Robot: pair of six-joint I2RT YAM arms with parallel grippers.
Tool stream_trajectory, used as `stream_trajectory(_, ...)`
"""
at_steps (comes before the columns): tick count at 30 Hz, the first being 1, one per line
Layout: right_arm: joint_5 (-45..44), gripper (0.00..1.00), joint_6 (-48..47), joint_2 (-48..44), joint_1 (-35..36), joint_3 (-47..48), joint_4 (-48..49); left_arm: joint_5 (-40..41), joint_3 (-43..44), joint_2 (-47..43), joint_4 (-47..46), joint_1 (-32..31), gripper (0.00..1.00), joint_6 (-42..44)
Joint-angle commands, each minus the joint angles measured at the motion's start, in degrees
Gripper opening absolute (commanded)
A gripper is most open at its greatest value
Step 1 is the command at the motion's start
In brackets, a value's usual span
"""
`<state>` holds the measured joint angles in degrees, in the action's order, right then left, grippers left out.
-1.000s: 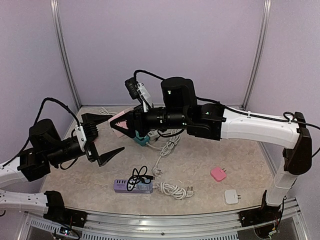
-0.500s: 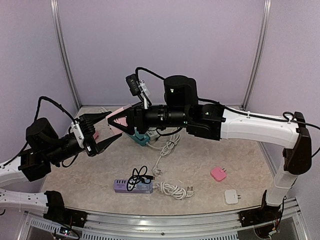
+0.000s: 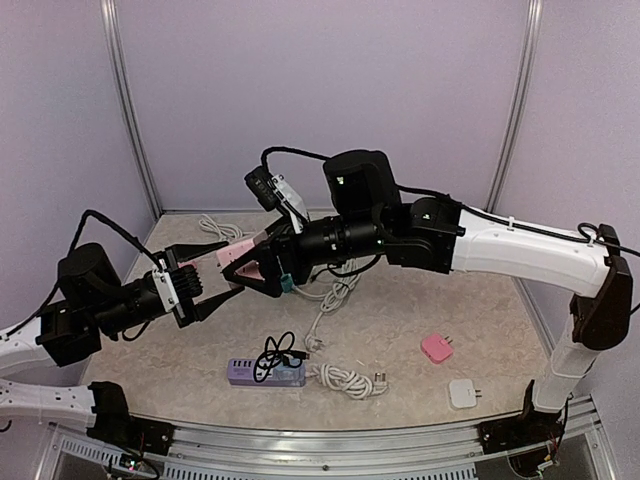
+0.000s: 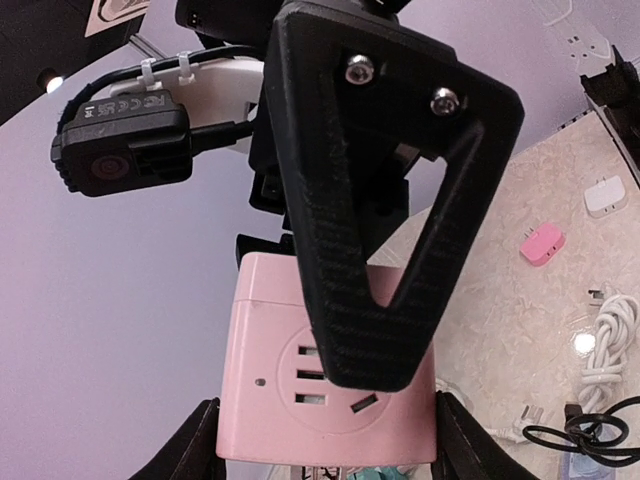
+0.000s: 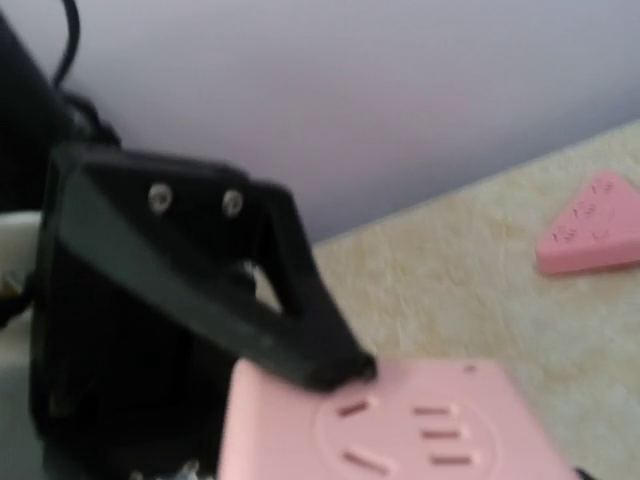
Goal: Insert the plug
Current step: Adjust the plug.
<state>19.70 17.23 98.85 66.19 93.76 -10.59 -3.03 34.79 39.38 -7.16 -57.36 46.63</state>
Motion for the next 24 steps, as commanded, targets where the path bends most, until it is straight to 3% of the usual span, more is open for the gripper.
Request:
stream_trajectory(1,0.5,0.98,-6.1,-1.8,-0.3,3.9,-12.8,-1.4,-0.3,-0.9,0.2,-0.4,0.0,4.7)
stream_trajectory(8,3.0,0.76,-3.6,-1.3,-2.4,2.5,-9.7,-2.0,-0.8,-0.7,-0.8,-1.0,0.0,6.7)
stream_trajectory(10,3.9,0.61,-3.1,-0.8,-2.6,2.5,-9.2,-1.8,-0.8,-0.8,-0.5,-1.1,0.0,7.1)
stream_trajectory(13,4.0,0.21,-2.6,-0.7,-2.8,2.2,-8.3,-1.3,-0.9,-0.9,0.2,-1.0,0.0,7.1)
stream_trajectory(16,4.0,0.02,-2.6,-0.2,-2.9,2.7,-8.7,-1.3,-1.6,-1.4,0.3,-1.2,0.0,6.9)
stream_trajectory(17,3.7,0.0,-2.8,0.4,-2.9,3.6,-9.8,-1.3,-1.8,-1.5,0.6,-1.2,0.0,6.7)
stream_trajectory(18,2.9,0.0,-3.1,1.2,-2.9,4.8,-11.4,-1.3,-2.0,-1.6,1.1,-1.1,0.17,6.2)
stream_trajectory(19,1.6,0.0,-3.5,2.4,-2.9,6.5,-13.9,-0.9,-2.3,-2.1,1.7,-1.1,0.47,5.1)
stream_trajectory(20,-0.8,0.0,-3.9,3.8,-2.9,9.0,-17.1,0.2,-2.8,-2.5,2.3,-1.2,0.7,3.5)
stream_trajectory(21,-3.5,0.0,-4.4,6.0,-2.9,11.8,-20.9,1.3,-3.3,-3.1,2.9,-1.1,0.85,1.4)
stream_trajectory(22,-6.1,0.0,-5.3,8.3,-2.9,15.5,-25.4,2.4,-3.8,-3.7,3.7,-0.8,0.93,-0.9)
stream_trajectory(24,-11.4,0.0,-7.1,13.7,-2.7,23.3,-34.6,2.8,-4.5,-5.8,6.5,0.9,0.99,-6.3)
